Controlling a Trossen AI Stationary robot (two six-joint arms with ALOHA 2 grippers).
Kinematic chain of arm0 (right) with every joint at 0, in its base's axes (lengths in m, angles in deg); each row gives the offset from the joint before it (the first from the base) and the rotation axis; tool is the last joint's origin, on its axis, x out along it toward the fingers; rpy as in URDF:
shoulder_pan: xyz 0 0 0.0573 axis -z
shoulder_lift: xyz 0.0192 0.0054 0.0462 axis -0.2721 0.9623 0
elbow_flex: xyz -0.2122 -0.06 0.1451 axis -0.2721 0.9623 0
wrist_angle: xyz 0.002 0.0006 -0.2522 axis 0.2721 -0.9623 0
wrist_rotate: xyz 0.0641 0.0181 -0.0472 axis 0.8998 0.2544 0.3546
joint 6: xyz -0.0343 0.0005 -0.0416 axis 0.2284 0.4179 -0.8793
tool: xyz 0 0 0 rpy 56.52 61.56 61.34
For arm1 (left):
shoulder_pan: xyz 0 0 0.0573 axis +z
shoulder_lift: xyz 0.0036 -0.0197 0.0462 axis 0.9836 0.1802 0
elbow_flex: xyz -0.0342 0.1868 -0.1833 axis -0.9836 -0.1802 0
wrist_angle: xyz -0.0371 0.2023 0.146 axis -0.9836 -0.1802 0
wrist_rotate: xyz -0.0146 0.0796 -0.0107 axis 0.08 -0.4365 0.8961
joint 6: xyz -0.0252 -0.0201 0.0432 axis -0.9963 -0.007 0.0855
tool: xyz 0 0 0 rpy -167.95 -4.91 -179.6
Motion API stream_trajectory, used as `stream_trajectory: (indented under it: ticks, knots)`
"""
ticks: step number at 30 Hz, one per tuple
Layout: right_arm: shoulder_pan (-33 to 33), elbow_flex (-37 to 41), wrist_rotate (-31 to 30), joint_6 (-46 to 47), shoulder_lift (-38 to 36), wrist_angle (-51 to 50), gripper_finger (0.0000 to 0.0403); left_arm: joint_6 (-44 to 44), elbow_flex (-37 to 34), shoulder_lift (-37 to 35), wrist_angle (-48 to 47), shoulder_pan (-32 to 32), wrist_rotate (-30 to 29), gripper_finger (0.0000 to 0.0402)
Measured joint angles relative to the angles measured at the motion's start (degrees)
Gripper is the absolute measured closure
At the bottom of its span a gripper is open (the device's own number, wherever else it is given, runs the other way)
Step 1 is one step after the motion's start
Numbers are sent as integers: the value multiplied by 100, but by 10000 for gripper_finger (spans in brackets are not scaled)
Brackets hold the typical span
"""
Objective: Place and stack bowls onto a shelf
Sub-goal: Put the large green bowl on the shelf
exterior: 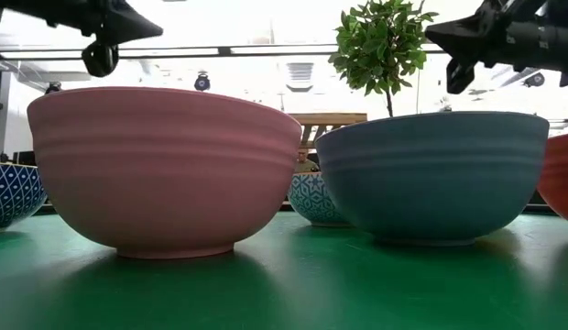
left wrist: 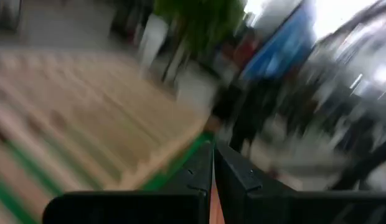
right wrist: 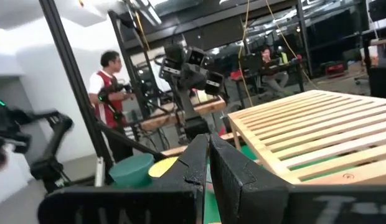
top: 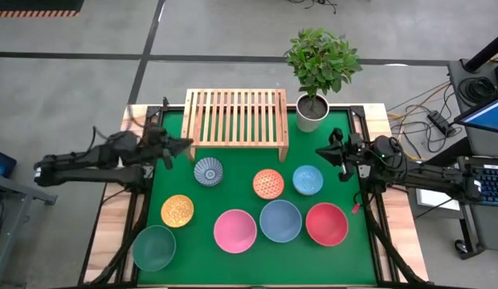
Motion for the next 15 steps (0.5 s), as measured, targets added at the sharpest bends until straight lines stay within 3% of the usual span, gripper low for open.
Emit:
stream_trajectory:
  ticks: [5, 8, 15]
  knots:
    - [2, -166, 9, -309, 222, -245, 394, -1143, 1482, 1186, -2541, -362, 843, 402]
    - [2, -333, 2, -584, 219, -548, 394, -2186, 2270, 1902, -3764, -890, 982, 402]
    - [2, -908, 0, -1101, 227, -618, 394, -4397, 3585, 3470, -5054, -2792, 1059, 402]
